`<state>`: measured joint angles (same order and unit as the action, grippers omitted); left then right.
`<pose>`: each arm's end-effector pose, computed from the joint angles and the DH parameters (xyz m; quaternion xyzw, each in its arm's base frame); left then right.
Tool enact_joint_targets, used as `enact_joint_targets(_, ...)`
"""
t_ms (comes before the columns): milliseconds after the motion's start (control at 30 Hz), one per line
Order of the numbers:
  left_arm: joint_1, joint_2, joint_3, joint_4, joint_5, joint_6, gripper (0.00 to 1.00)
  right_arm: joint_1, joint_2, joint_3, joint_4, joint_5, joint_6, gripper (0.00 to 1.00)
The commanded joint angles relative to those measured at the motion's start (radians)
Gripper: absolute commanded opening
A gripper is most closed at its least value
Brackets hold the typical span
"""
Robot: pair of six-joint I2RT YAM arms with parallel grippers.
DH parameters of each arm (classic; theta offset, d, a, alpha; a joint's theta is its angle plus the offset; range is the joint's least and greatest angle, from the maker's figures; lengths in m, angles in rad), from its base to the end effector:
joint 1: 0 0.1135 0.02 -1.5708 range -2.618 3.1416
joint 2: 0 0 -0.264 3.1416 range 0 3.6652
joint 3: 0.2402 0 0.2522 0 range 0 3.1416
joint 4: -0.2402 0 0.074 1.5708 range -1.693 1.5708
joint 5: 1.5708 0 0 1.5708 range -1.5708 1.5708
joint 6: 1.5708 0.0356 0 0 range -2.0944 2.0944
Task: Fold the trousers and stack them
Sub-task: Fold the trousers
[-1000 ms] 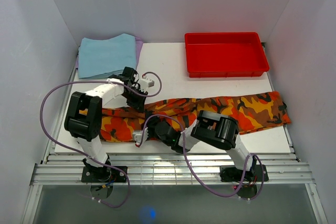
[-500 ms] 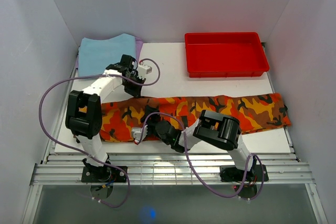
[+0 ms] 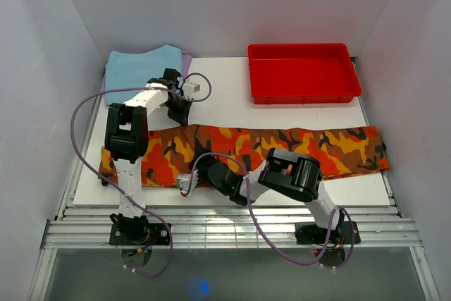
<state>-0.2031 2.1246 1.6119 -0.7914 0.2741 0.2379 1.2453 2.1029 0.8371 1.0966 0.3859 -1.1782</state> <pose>0.4195 -0.0962 0.1657 0.2325 0.9541 -0.1331 0.1340 0.1375 0.3654 0.1073 -0.6589 0.3794 -0.1253 0.6374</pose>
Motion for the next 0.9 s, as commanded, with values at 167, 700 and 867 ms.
enact_joint_targets(167,0.05,0.025,0.232,0.06,-0.095,-0.011,0.45,-0.006,0.065,0.023,-0.323,-0.084,0.078,0.67)
enact_joint_targets(700,0.442,-0.448,-0.3,-0.127,0.545,-0.034,0.48,-0.265,0.045,0.911,-1.415,-0.609,0.779,0.5)
enact_joint_targets(867,0.45,-0.419,-0.4,-0.074,0.498,-0.089,0.44,-0.3,0.101,0.958,-1.408,-0.696,0.862,0.43)
